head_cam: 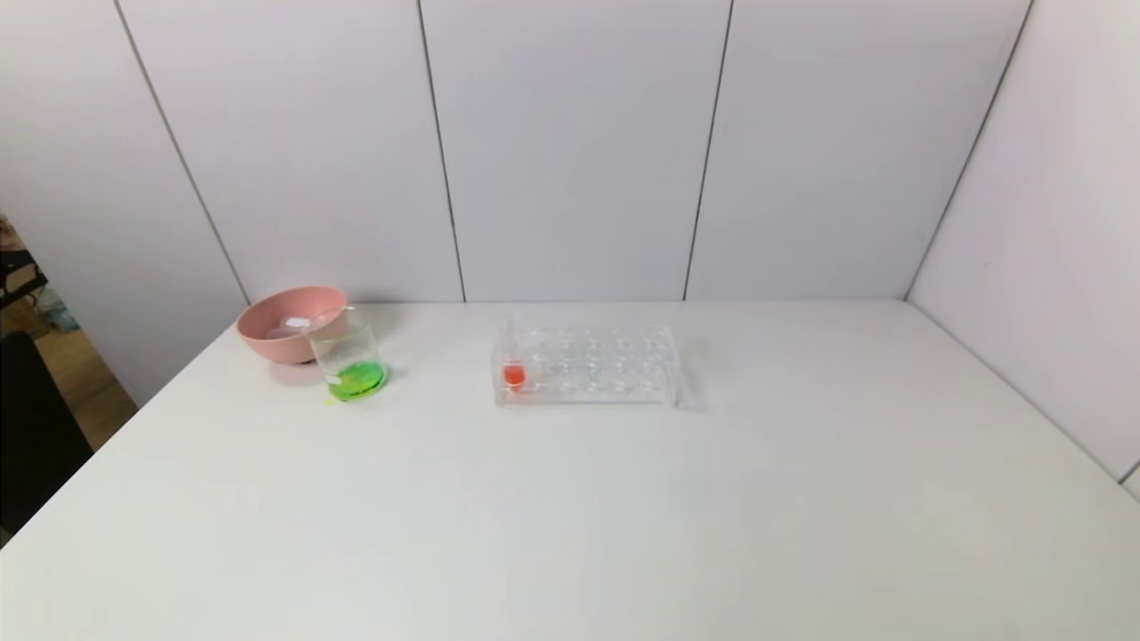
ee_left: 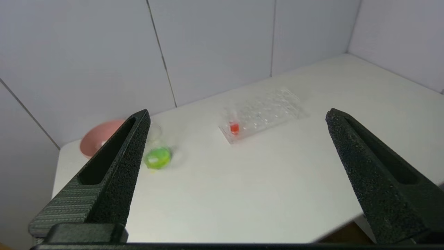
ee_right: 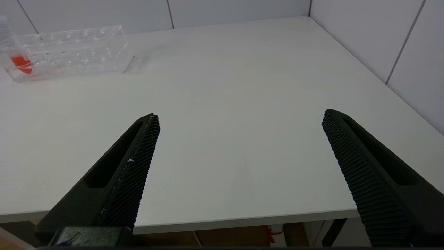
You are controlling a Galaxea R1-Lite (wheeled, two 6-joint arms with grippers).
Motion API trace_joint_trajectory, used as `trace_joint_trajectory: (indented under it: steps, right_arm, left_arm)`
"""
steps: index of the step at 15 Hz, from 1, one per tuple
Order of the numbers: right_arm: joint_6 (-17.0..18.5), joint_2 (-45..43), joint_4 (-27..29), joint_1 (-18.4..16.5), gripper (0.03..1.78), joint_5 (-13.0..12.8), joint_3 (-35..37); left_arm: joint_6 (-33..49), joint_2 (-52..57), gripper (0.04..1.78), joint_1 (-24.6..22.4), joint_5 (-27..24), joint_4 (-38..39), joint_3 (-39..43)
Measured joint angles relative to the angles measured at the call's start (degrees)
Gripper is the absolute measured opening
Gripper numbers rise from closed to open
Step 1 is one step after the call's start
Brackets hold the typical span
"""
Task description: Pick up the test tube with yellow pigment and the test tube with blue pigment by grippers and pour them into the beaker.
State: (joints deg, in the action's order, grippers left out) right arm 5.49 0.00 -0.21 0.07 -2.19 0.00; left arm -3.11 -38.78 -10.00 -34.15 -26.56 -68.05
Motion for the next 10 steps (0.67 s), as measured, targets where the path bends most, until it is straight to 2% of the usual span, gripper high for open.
trace_joint_trajectory:
  steps: [3,5,7,10]
  right_arm:
    - [0.0,0.0,0.0,0.0,1.71,0.0,0.0]
    - [0.0,0.0,0.0,0.0,1.71,0.0,0.0]
    - [0.0,0.0,0.0,0.0,1.71,0.0,0.0]
    - [0.0,0.0,0.0,0.0,1.71,0.0,0.0]
  left_arm:
    - [-0.9,13.9,1.76,3.3,2.9,-14.8,4.0]
    - [-6.5,19.3,1.76,4.2,8.2,-17.2,9.9]
    - [-10.8,21.6,1.76,4.6,12.7,-12.8,16.2]
    - [-11.5,23.0,1.76,4.7,12.7,-1.4,27.0]
